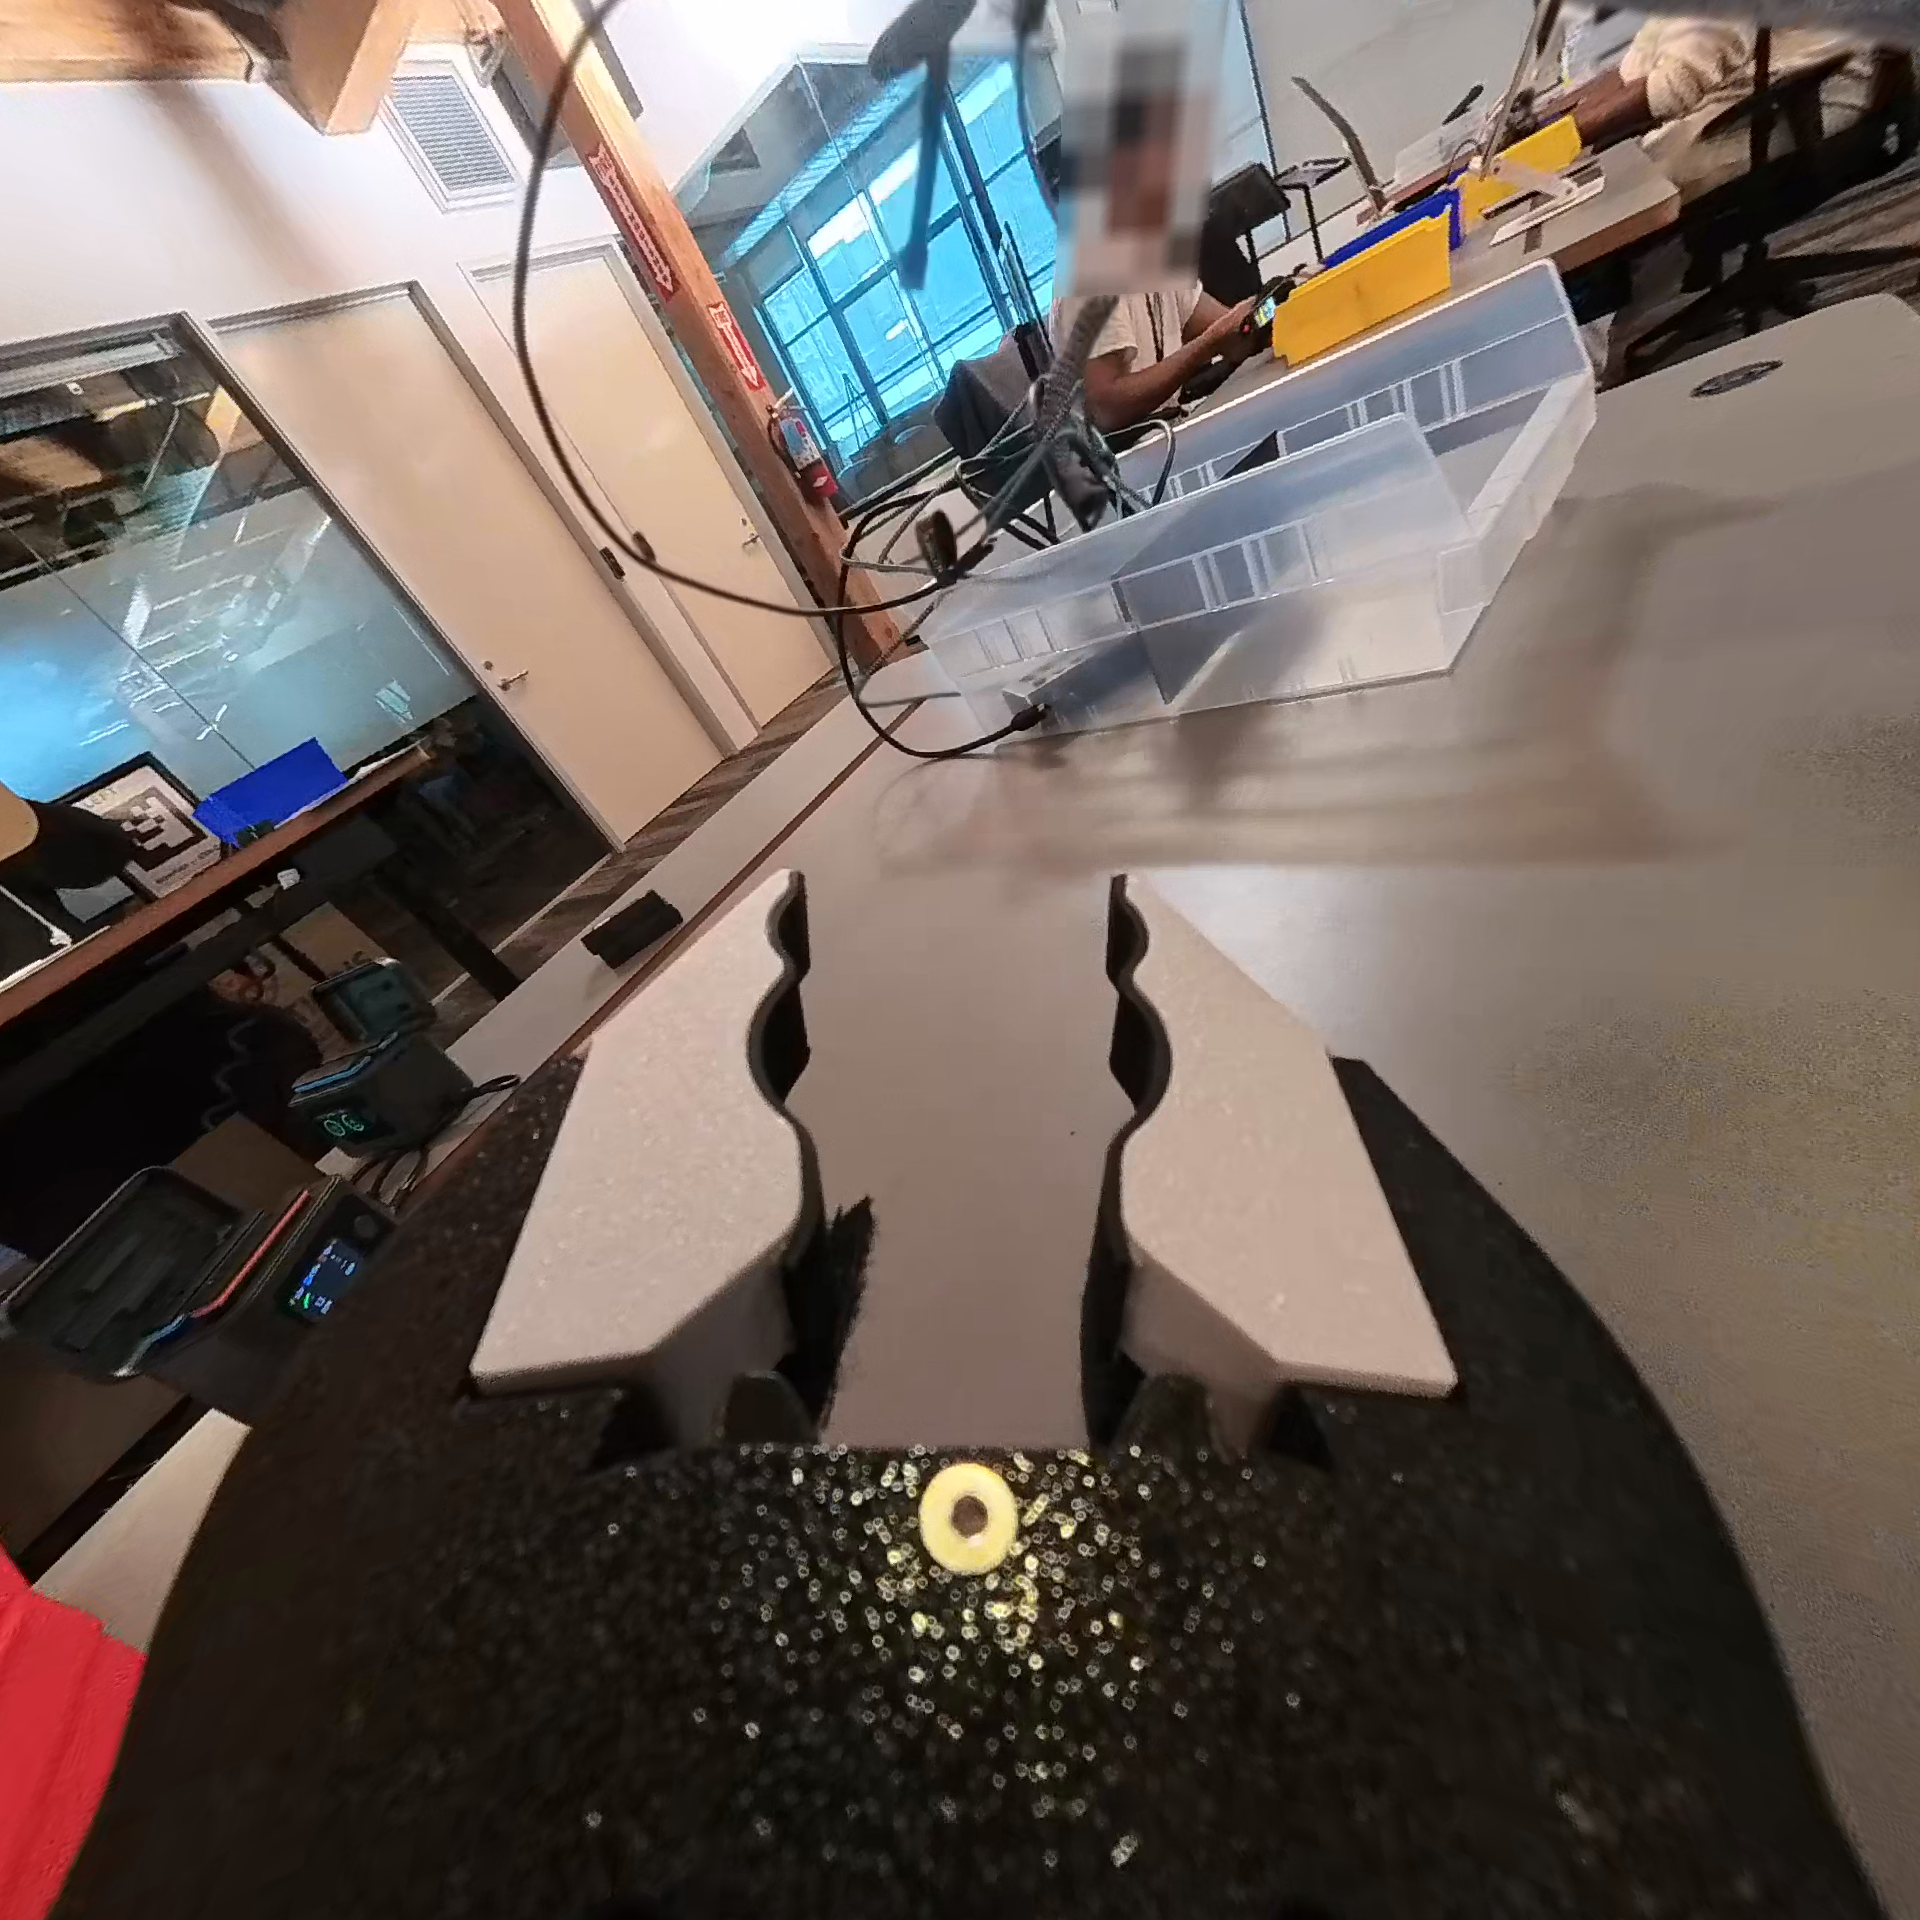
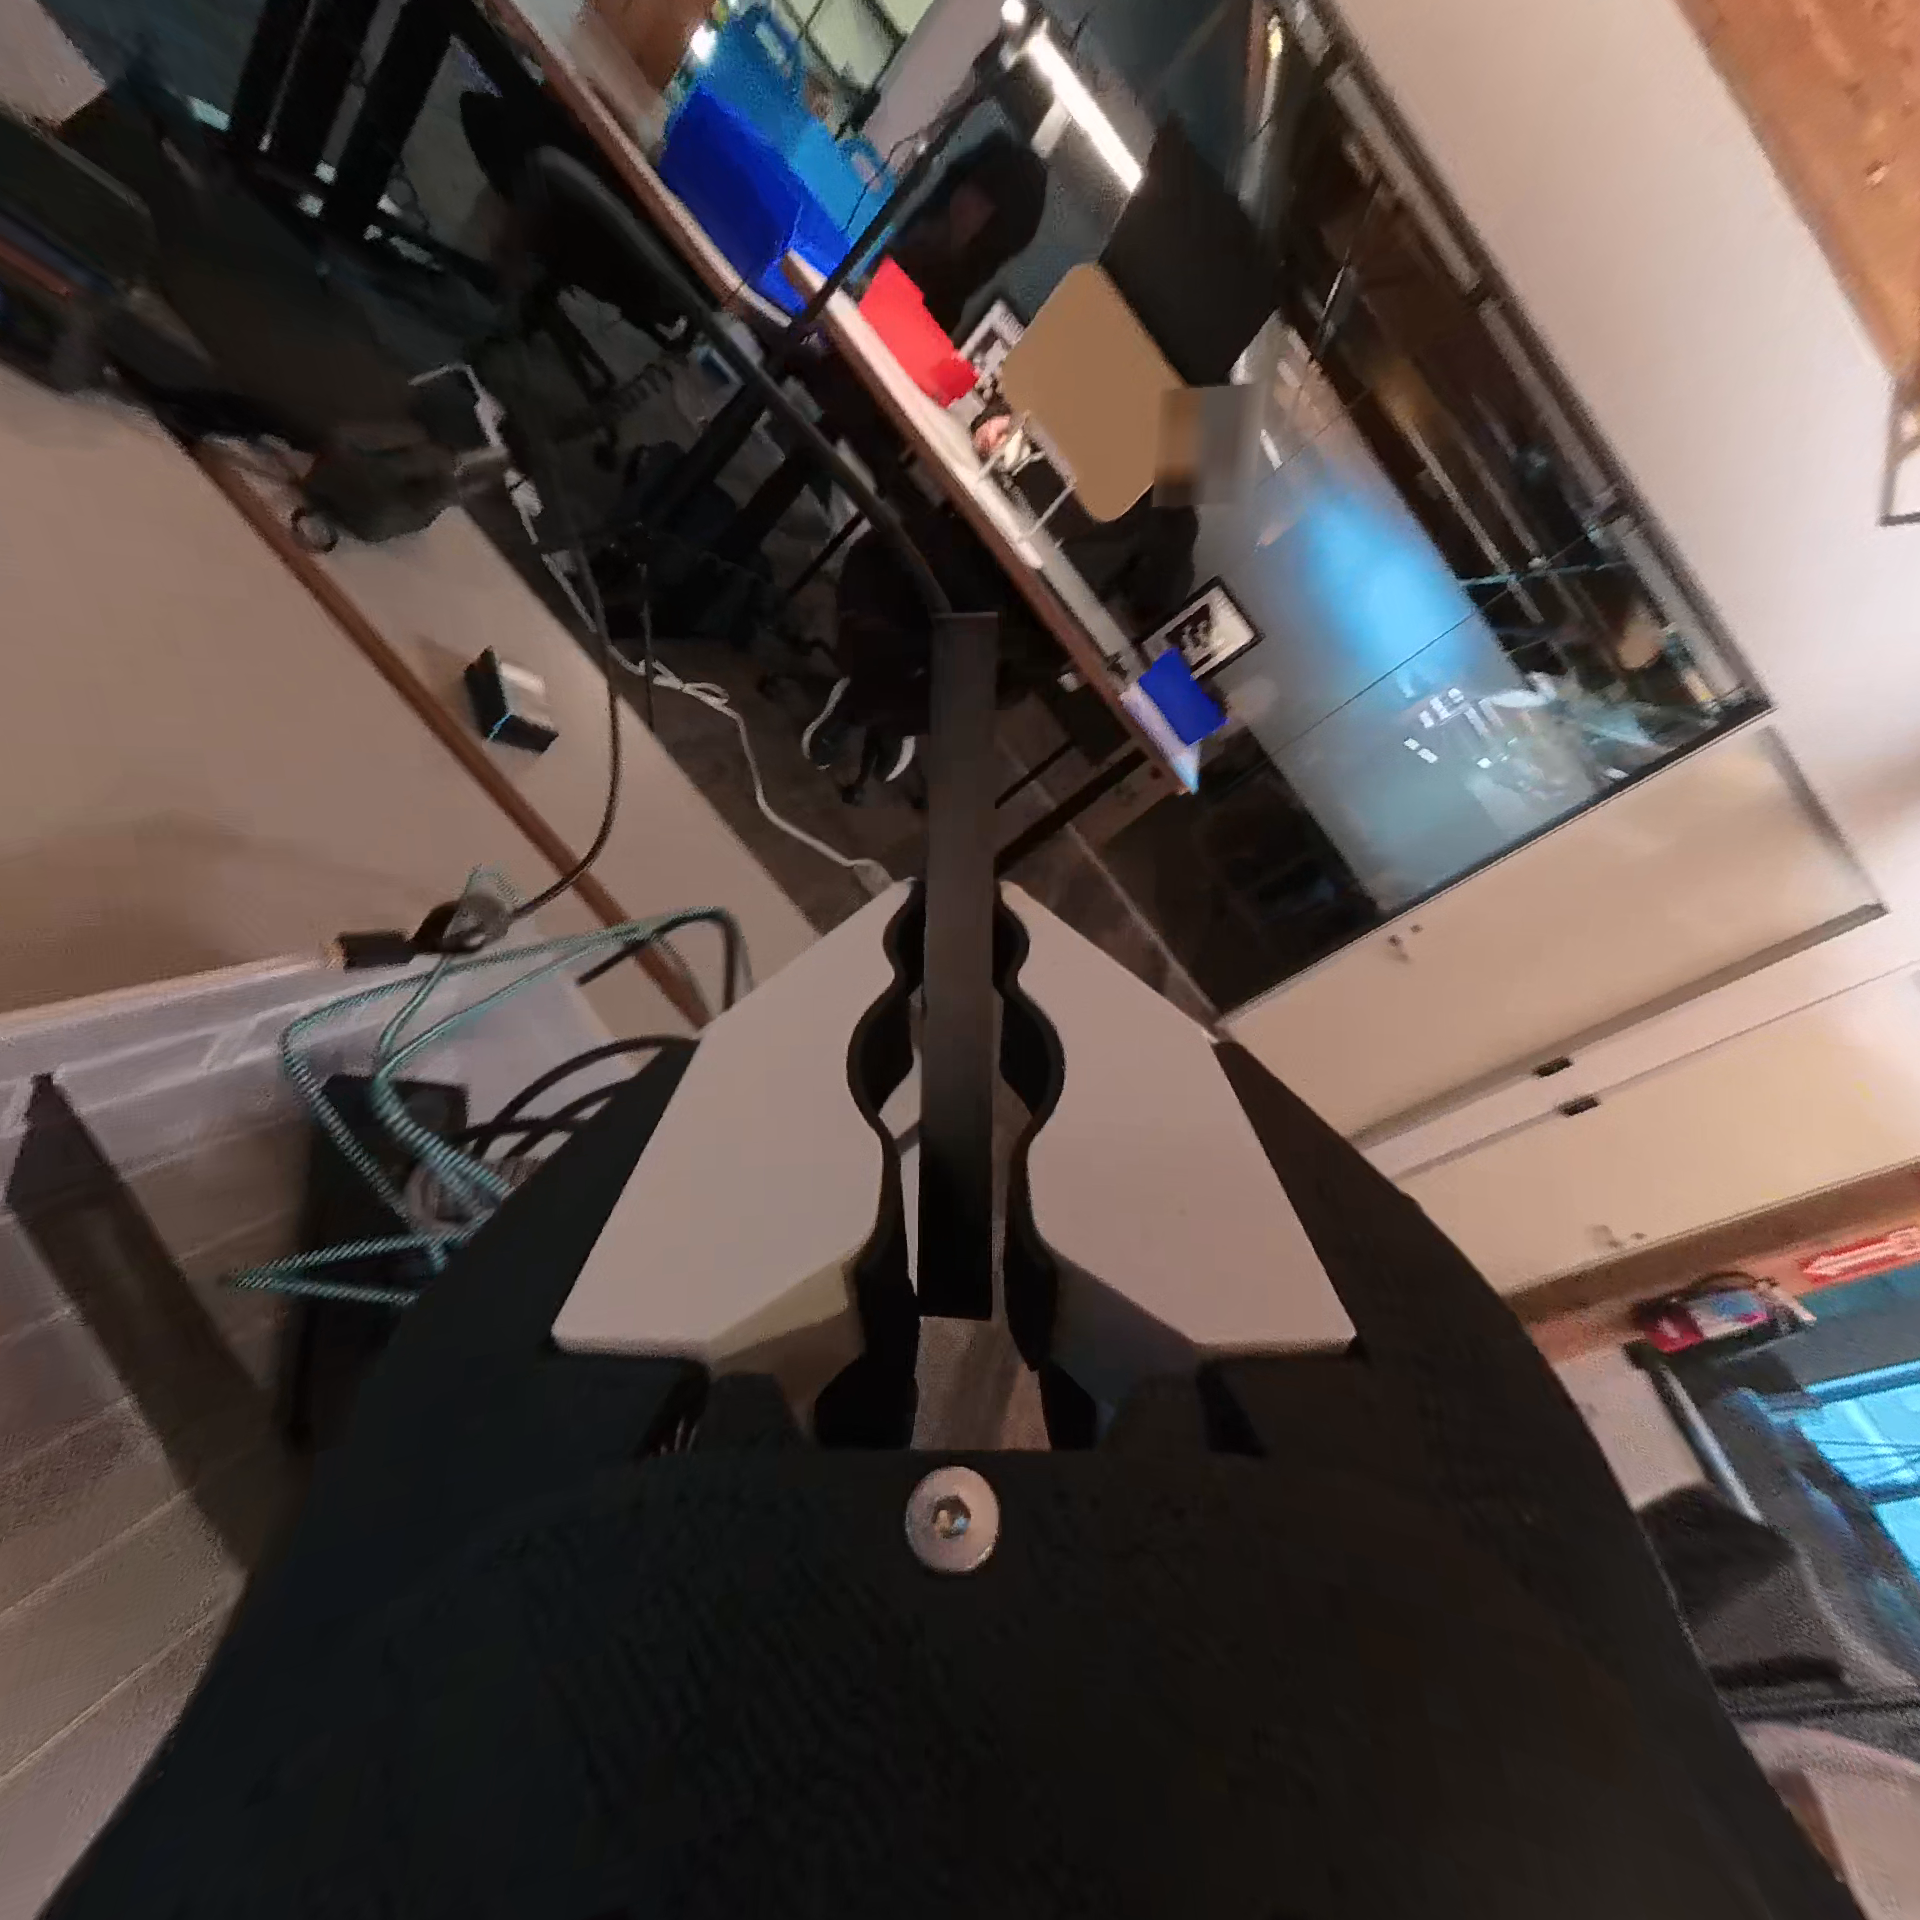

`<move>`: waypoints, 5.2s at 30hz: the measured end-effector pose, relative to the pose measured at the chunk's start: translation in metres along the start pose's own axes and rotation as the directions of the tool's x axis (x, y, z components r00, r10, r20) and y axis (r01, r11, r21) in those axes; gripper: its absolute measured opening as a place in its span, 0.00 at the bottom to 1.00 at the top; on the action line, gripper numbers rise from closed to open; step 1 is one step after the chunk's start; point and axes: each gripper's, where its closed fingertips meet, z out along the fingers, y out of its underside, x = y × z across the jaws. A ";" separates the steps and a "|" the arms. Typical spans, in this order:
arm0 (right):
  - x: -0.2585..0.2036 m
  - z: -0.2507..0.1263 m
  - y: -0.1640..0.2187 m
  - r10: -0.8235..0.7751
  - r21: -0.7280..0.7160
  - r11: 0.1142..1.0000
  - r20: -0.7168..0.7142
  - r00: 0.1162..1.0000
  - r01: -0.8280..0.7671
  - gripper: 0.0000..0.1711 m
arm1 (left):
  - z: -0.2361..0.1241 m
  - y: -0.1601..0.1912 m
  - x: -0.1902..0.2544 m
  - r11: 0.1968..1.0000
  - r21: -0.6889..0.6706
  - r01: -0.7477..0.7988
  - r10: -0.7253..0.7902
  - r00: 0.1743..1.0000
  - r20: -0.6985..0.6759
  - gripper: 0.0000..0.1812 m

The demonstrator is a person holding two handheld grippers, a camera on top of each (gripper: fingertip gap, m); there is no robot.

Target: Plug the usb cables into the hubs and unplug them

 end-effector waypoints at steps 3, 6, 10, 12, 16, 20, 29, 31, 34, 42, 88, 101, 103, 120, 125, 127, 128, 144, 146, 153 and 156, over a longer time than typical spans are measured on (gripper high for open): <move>-0.033 0.009 0.037 0.034 -0.073 0.997 0.062 0.997 -0.030 0.05 | 0.000 0.001 0.000 1.000 -0.001 0.001 -0.001 1.000 -0.002 0.31; -0.075 0.018 0.076 0.034 -0.197 0.980 0.172 0.985 0.000 0.05 | 0.000 0.002 0.001 1.000 -0.004 0.005 -0.006 1.000 -0.005 0.30; -0.126 0.027 0.120 0.039 -0.371 0.924 0.334 0.942 0.093 0.05 | 0.001 0.003 0.001 1.000 -0.011 0.006 -0.006 1.000 -0.009 0.30; -0.145 0.029 0.140 0.091 -0.469 0.875 0.400 0.912 0.118 0.05 | 0.001 0.004 0.001 1.000 -0.013 0.006 -0.007 1.000 -0.010 0.30; -0.163 0.030 0.158 0.234 -0.610 0.785 0.451 0.861 0.107 0.05 | 0.001 0.005 0.002 1.000 -0.015 0.011 -0.011 1.000 -0.016 0.30; -0.172 0.030 0.166 0.324 -0.711 0.690 0.471 0.820 0.135 0.05 | 0.002 0.005 0.004 1.000 -0.021 0.008 -0.008 1.000 -0.027 0.30; -0.161 0.020 0.157 0.511 -0.845 0.531 0.377 0.772 0.061 0.24 | 0.003 0.008 0.009 0.999 -0.040 0.003 -0.005 0.999 -0.051 0.29; -0.153 0.011 0.149 0.542 -0.877 0.477 0.346 0.766 0.058 0.36 | 0.003 0.008 0.009 0.999 -0.040 0.010 -0.012 0.999 -0.053 0.29; -0.132 0.001 0.134 0.490 -0.904 0.415 0.315 0.813 0.100 0.38 | 0.004 0.008 0.011 0.999 -0.041 0.015 -0.017 0.998 -0.060 0.29; -0.182 0.086 0.018 0.233 -0.642 0.727 0.566 0.791 0.245 0.34 | 0.007 0.011 0.016 0.998 -0.054 0.014 -0.018 0.996 -0.085 0.29; -0.184 0.049 0.153 0.436 -0.801 0.588 0.431 0.790 0.112 0.00 | 0.010 0.016 0.024 0.996 -0.086 0.037 -0.049 0.990 -0.134 0.26; -0.138 0.014 0.130 0.578 -0.784 0.568 0.163 0.800 -0.251 0.59 | 0.009 0.014 0.023 0.996 -0.077 0.054 -0.063 0.989 -0.131 0.28; -0.133 0.003 0.127 0.575 -0.776 0.573 0.151 0.804 -0.263 0.62 | 0.009 0.014 0.023 0.995 -0.076 0.057 -0.066 0.989 -0.129 0.28; -0.083 -0.039 0.049 0.596 -0.598 0.676 0.101 0.797 -0.430 0.67 | 0.008 0.012 0.012 0.990 -0.053 0.132 -0.137 0.986 -0.098 0.32; -0.071 -0.030 0.030 0.755 -0.478 0.610 0.110 0.646 -0.632 0.63 | 0.007 0.011 0.008 0.987 -0.046 0.156 -0.160 0.983 -0.087 0.32; -0.071 -0.025 0.038 0.775 -0.476 0.581 0.075 0.628 -0.660 0.63 | 0.007 0.011 0.008 0.986 -0.045 0.160 -0.164 0.983 -0.085 0.32; -0.072 -0.022 0.040 0.773 -0.467 0.581 0.061 0.631 -0.666 0.63 | 0.007 0.011 0.007 0.986 -0.042 0.163 -0.166 0.983 -0.083 0.32; -0.288 0.043 -0.175 0.428 0.223 0.832 0.324 0.844 -0.508 0.70 | -0.005 0.010 -0.044 0.965 0.005 0.262 -0.259 0.951 0.167 0.58; -0.322 0.060 -0.175 0.350 0.281 0.862 0.272 0.896 -0.422 0.69 | -0.008 0.017 -0.055 0.959 -0.021 0.281 -0.269 0.935 0.229 0.61; -0.381 0.090 -0.147 0.293 0.205 0.919 0.215 0.932 -0.337 0.68 | -0.018 0.052 -0.082 0.926 -0.184 0.330 -0.240 0.890 0.388 0.62; -0.389 0.091 -0.130 0.281 0.169 0.933 0.211 0.936 -0.318 0.66 | -0.022 0.066 -0.088 0.906 -0.253 0.340 -0.204 0.873 0.444 0.62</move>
